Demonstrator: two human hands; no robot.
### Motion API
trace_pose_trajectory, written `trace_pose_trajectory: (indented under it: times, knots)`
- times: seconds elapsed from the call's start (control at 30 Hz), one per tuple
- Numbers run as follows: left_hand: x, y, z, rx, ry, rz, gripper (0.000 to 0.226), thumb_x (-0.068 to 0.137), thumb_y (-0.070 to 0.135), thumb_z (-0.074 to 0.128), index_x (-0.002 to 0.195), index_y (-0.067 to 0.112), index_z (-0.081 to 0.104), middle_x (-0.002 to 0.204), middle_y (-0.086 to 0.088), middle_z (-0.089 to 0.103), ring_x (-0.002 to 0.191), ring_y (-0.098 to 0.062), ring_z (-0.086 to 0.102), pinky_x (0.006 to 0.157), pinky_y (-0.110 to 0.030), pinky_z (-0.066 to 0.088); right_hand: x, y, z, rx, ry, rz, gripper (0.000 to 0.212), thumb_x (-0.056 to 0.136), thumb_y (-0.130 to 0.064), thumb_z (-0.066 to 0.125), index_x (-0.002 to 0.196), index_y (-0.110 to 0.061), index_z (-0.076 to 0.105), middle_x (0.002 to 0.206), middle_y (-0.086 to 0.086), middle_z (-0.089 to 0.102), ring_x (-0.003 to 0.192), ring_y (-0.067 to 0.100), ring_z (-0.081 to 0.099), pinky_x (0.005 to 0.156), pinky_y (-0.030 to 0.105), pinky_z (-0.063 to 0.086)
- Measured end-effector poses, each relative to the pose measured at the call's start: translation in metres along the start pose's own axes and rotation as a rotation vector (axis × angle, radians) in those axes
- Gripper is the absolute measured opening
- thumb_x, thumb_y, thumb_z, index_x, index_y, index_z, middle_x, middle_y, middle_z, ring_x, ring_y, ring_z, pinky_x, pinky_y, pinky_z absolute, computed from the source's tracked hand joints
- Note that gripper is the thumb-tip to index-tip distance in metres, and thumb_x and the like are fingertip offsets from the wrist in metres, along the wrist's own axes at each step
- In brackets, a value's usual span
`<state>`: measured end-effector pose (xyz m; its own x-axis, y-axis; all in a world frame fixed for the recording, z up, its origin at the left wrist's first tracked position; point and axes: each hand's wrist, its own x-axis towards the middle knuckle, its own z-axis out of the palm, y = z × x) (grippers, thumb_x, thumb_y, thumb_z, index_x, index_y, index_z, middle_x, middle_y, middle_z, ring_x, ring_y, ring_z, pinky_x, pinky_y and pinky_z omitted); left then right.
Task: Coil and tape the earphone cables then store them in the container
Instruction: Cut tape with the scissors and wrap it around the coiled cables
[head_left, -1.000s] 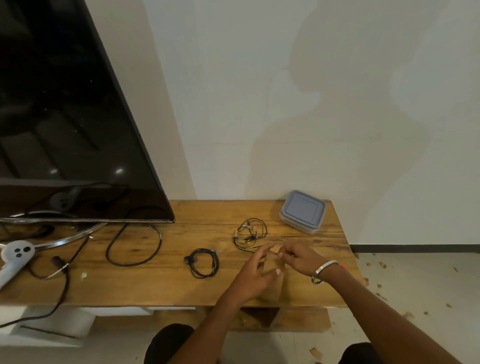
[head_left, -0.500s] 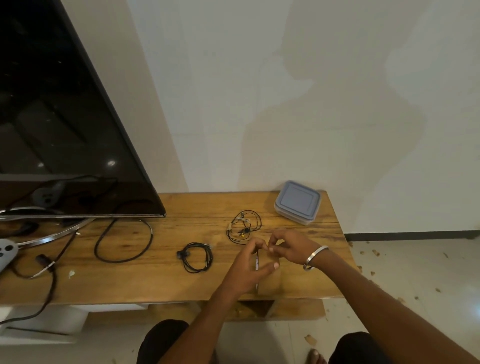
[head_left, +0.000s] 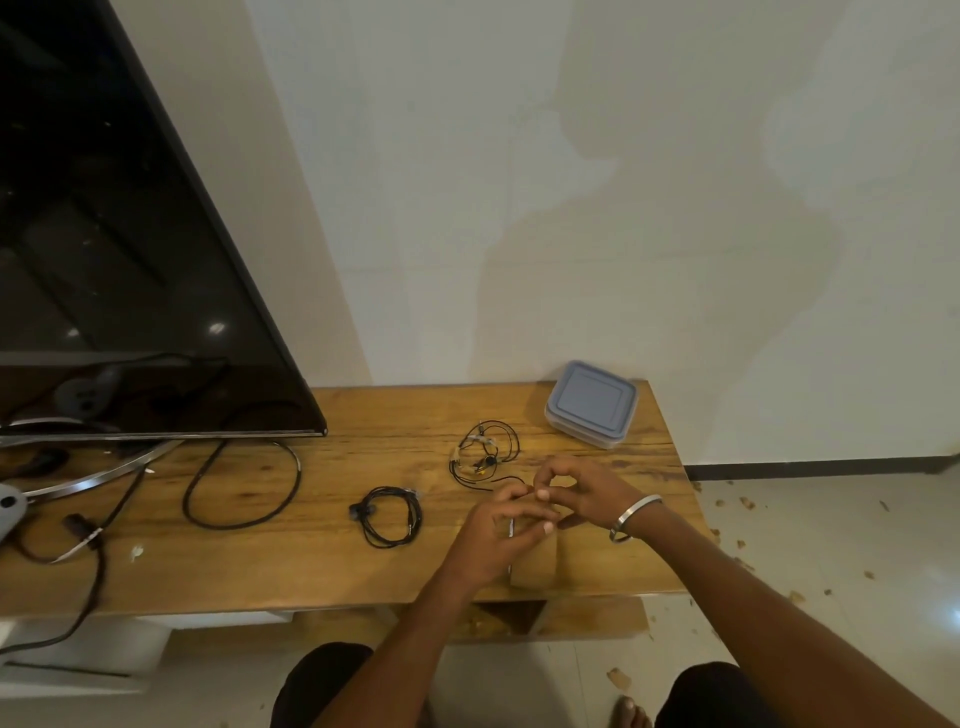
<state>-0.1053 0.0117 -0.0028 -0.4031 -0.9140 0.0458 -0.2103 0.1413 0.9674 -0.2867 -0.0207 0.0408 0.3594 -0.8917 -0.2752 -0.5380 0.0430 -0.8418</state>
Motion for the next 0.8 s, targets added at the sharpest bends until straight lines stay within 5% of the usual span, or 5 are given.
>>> trace_pose_trajectory:
  times: [0.13, 0.43, 0.53, 0.67, 0.8]
  knots:
    - [0.004, 0.001, -0.001, 0.017, 0.0, -0.002, 0.019, 0.084, 0.027, 0.072, 0.103, 0.028, 0.074, 0.111, 0.011, 0.065, 0.112, -0.01, 0.058, 0.097, -0.026, 0.046, 0.002, 0.001, 0.002, 0.017, 0.005, -0.016, 0.007, 0.091, -0.019, 0.06, 0.085, -0.021, 0.062, 0.101, 0.0, 0.058, 0.092, 0.019, 0.064, 0.062, 0.034, 0.06]
    - [0.005, 0.003, -0.001, -0.07, 0.006, -0.041, 0.02, 0.082, 0.016, 0.075, 0.102, 0.017, 0.075, 0.106, 0.012, 0.069, 0.105, -0.002, 0.062, 0.093, -0.016, 0.045, -0.002, 0.004, -0.008, -0.373, 0.106, -0.226, 0.005, 0.087, -0.027, 0.065, 0.087, -0.025, 0.07, 0.091, -0.013, 0.056, 0.083, 0.0, 0.056, 0.073, 0.006, 0.043]
    - [0.007, 0.006, -0.002, -0.077, -0.004, -0.047, 0.022, 0.083, 0.014, 0.074, 0.104, 0.013, 0.074, 0.106, 0.01, 0.071, 0.106, -0.005, 0.063, 0.095, -0.019, 0.046, -0.003, 0.003, -0.01, -0.484, 0.163, -0.265, 0.014, 0.089, -0.031, 0.063, 0.094, -0.02, 0.069, 0.093, -0.008, 0.058, 0.082, 0.005, 0.057, 0.072, 0.011, 0.045]
    - [0.006, 0.009, -0.002, -0.041, -0.007, -0.044, 0.029, 0.083, 0.014, 0.074, 0.112, 0.015, 0.072, 0.114, 0.011, 0.069, 0.11, -0.001, 0.061, 0.097, -0.015, 0.045, -0.005, 0.019, -0.022, -0.401, 0.445, -0.096, 0.019, 0.089, -0.032, 0.06, 0.092, -0.013, 0.063, 0.088, 0.002, 0.062, 0.078, 0.015, 0.058, 0.07, 0.025, 0.048]
    - [0.004, 0.011, -0.002, -0.015, -0.005, -0.068, 0.031, 0.083, 0.015, 0.073, 0.114, 0.017, 0.071, 0.117, 0.014, 0.067, 0.112, 0.003, 0.059, 0.098, -0.013, 0.044, -0.015, 0.056, -0.024, -0.656, 0.435, 0.308, 0.017, 0.092, -0.02, 0.051, 0.102, -0.011, 0.062, 0.117, 0.01, 0.055, 0.094, 0.027, 0.06, 0.081, 0.034, 0.05]
